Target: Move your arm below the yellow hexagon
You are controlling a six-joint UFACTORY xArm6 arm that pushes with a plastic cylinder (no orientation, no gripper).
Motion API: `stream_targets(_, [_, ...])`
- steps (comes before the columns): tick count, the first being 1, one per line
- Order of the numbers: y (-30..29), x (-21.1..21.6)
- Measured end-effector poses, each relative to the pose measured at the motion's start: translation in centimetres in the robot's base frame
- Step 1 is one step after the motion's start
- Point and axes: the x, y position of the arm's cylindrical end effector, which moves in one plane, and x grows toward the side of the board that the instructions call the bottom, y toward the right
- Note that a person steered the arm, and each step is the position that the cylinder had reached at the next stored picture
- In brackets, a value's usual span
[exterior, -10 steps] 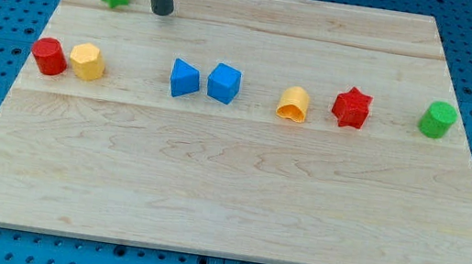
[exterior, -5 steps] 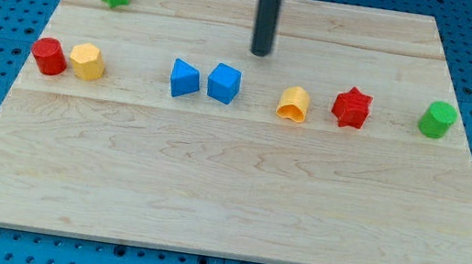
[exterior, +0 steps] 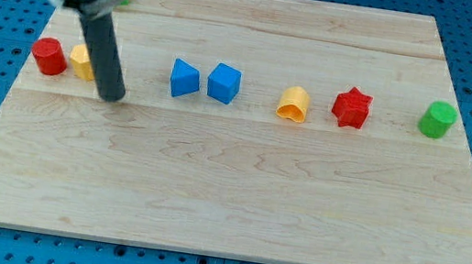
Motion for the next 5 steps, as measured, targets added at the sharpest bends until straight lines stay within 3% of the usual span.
stream_targets(4, [0.0, 1.8])
stream_targets(5, [0.0, 4.7])
